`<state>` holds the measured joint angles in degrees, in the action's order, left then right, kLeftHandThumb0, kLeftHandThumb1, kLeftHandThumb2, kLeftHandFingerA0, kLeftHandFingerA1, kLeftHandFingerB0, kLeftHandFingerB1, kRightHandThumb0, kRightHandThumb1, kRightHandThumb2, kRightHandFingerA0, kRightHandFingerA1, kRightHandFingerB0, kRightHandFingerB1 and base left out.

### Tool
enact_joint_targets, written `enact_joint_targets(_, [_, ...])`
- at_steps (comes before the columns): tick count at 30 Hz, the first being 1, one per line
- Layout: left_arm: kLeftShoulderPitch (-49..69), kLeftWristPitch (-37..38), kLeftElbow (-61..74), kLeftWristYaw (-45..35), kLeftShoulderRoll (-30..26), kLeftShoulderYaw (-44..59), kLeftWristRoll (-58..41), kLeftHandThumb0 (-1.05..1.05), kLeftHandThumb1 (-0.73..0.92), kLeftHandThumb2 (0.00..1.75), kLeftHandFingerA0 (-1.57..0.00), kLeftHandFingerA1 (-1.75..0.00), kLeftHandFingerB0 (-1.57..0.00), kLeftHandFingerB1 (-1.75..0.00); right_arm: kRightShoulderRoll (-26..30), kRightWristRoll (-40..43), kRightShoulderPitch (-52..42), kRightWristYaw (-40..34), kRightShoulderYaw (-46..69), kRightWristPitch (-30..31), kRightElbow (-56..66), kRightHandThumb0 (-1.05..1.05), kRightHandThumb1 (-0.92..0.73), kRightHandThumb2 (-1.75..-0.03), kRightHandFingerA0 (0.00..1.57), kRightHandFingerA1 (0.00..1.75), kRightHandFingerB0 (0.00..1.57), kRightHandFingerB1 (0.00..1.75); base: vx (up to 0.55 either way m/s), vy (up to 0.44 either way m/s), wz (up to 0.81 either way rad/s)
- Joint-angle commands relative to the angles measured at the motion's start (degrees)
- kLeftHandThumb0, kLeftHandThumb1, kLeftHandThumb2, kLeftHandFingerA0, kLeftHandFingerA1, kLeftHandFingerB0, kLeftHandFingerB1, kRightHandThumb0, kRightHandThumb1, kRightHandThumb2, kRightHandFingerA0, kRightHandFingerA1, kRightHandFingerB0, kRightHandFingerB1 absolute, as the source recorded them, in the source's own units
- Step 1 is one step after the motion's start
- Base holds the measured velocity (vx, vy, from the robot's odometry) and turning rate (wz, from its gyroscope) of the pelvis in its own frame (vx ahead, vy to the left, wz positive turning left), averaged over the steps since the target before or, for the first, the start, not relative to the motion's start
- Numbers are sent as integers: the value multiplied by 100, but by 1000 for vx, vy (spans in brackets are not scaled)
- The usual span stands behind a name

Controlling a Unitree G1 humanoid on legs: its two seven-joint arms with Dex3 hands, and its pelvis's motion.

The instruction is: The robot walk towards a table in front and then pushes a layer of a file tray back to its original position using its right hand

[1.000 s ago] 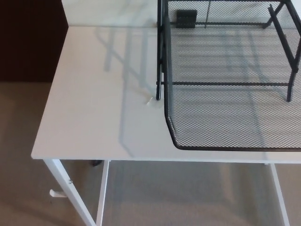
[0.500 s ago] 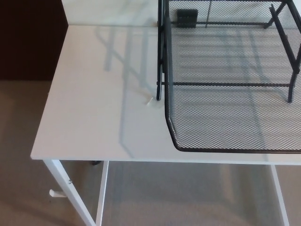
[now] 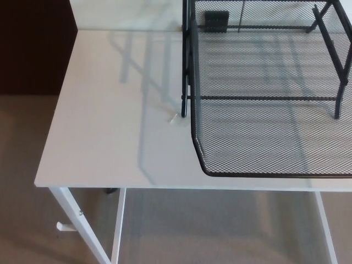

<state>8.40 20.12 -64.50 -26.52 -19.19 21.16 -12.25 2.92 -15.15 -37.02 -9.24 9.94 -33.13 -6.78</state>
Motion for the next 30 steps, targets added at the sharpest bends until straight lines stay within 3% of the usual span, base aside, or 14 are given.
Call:
enact_joint_targets(1, [-6,-67,193,1,-156,8,-29,-17,53,56,-52,-45,-41,-37,-1042,-1594,-431,-881,831,-3687,2469,-59,-51,-82,1,48,3,41,0,0,0])
enact_joint_targets(2, [-26,-111,208,37,-151,12,-33,-15,53,55,-55,-45,-43,-37,-1139,-1509,-431,-797,739,-3744,2599,-57,-61,-58,2,48,6,42,0,0,0])
enact_joint_targets(3, [-43,-163,223,79,-144,17,-38,-15,53,55,-55,-45,-43,-37,-1218,-1412,-421,-722,642,-3807,2701,-57,-61,-58,2,48,6,42,0,0,0])
enact_joint_targets(4, [-66,-184,218,50,-154,29,-56,-15,52,55,-54,-45,-42,-37,-1333,-1383,-324,-691,620,-3922,2776,-37,-53,-107,3,55,0,53,0,0,0])
enact_joint_targets(5, [-92,-224,229,10,-157,28,-70,-15,53,55,-52,-45,-41,-37,-1423,-1373,-240,-667,587,-3953,2905,-59,-52,-87,1,54,0,48,0,0,0])
enact_joint_targets(6, [-100,-239,236,0,-156,25,-72,-15,53,55,-52,-45,-41,-37,-1452,-1369,-221,-653,577,-3952,2950,-59,-52,-87,1,54,0,48,0,0,0])
enact_joint_targets(7, [-127,-261,229,-13,-165,26,-76,-21,49,60,-49,-48,-40,-42,-1570,-1491,-203,-647,511,-3754,3333,-59,-69,-60,0,49,3,40,0,0,0])
enact_joint_targets(19, [-163,-250,266,-36,-141,53,-107,-14,52,55,-54,-46,-42,-37,-1930,-1999,-11,-398,18,-3312,4169,-66,-65,-59,0,51,2,37,0,0,0])
enact_joint_targets(21, [-182,-274,305,17,-148,52,-98,-16,51,55,-55,-45,-43,-37,-2064,-2205,16,-424,-115,-3237,4318,-66,-64,-60,0,61,2,44,0,0,0])
enact_joint_targets(22, [-206,-341,336,60,-151,55,-101,-15,51,55,-55,-45,-43,-37,-2169,-2435,255,-559,-80,-3325,4286,-68,-50,-88,0,59,1,48,0,0,0])
enact_joint_targets(23, [-223,-328,320,71,-152,54,-93,-15,51,55,-55,-45,-42,-38,-2197,-2543,375,-648,-89,-3359,4209,-40,-44,-103,3,56,0,53,0,0,0])
enact_joint_targets(24, [-241,-303,294,78,-153,51,-84,-15,51,55,-55,-45,-42,-38,-2219,-2641,496,-735,-100,-3392,4113,-40,-44,-103,3,56,0,53,0,0,0])
enact_joint_targets(25, [-256,-312,283,71,-150,62,-98,-13,51,54,-56,-46,-43,-38,-2185,-2677,552,-745,-145,-3370,4075,-62,-38,-90,3,58,0,51,0,0,0])
enact_joint_targets(30, [-294,-314,312,63,-150,66,-101,-14,52,55,-56,-46,-43,-38,-1952,-3047,737,-642,-411,-2885,4093,-74,-43,-93,1,49,1,42,0,0,0])
